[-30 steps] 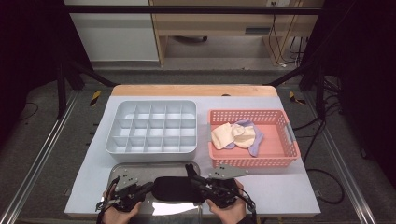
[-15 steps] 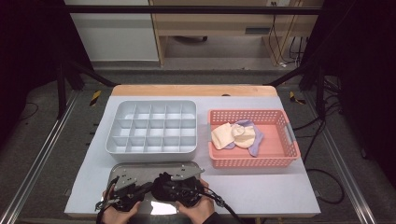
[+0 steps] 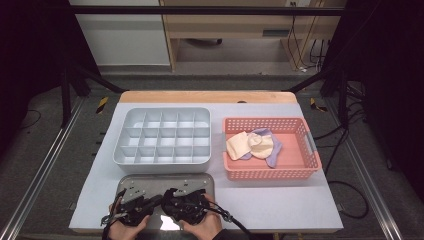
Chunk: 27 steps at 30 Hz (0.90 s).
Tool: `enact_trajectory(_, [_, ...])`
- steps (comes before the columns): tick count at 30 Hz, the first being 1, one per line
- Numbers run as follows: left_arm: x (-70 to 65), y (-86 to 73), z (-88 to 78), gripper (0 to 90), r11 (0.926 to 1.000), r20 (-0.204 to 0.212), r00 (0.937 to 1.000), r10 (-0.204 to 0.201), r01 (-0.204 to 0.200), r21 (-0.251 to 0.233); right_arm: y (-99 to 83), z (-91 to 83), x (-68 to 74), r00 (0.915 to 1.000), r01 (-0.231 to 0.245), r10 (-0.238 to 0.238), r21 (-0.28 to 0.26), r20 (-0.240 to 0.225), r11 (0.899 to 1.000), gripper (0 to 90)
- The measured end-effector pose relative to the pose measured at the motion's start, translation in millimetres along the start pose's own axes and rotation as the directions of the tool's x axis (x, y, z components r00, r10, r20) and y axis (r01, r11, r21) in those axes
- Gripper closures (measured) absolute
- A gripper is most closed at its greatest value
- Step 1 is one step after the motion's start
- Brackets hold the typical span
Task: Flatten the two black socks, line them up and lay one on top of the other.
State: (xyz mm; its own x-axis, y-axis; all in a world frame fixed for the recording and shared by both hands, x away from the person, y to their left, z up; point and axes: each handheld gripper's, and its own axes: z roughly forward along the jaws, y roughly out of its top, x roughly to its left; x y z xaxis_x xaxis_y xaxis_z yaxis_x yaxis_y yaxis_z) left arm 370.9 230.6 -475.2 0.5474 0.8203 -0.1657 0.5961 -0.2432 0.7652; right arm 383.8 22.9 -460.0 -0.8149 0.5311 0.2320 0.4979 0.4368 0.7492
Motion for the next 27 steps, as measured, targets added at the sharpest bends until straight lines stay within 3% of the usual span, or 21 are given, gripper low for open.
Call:
enact_trajectory(4, [2.5, 1.5, -5.2, 85.5, 0.9997, -0.01, 0.9999, -0.008, 0.008, -0.022, 4.4, -7.8, 4.5, 0.9997, 0.021, -0.021, -0.016, -0.011, 1.0, 63.8])
enact_trajectory(6, [4.0, 4.5, -10.0, 84.9, 0.9985, -0.002, 0.9997, -0.024, 0.024, -0.049, 8.7, -21.9, 5.0, 0.9996, 0.026, -0.027, -0.058, -0.001, 0.998, 63.4])
enact_trajectory(10, [1.3, 9.9, -14.7, 82.5, 0.9972, 0.011, 0.9998, -0.015, 0.016, -0.073, 8.8, -37.1, -2.8, 0.9989, 0.027, -0.024, -0.087, 0.041, 0.996, 66.1])
enact_trajectory(14, [-11.3, 20.0, -14.2, 77.3, 0.9957, 0.025, 0.9995, 0.017, -0.015, -0.091, -4.4, -57.4, -24.4, 0.9928, 0.001, 0.01, -0.086, 0.12, 0.996, 73.0])
enact_trajectory(18, [-19.5, 24.8, -9.5, 69.9, 0.9957, 0.027, 0.9986, 0.045, -0.042, -0.082, -16.1, -63.8, -31.7, 0.99, -0.023, 0.033, -0.074, 0.137, 0.997, 77.3])
enact_trajectory(22, [-30.6, 24.6, 1.0, 70.1, 0.9963, 0.021, 0.9971, 0.073, -0.072, -0.046, -34.6, -62.4, -35.2, 0.9903, -0.036, 0.04, -0.03, 0.133, 0.999, 80.6])
enact_trajectory(27, [-30.4, 14.2, 8.9, 71.0, 0.9957, 0.005, 0.9957, 0.093, -0.093, 0.005, -48.9, -53.3, -36.6, 0.9869, -0.024, 0.024, -0.003, 0.159, 1.0, 81.7])
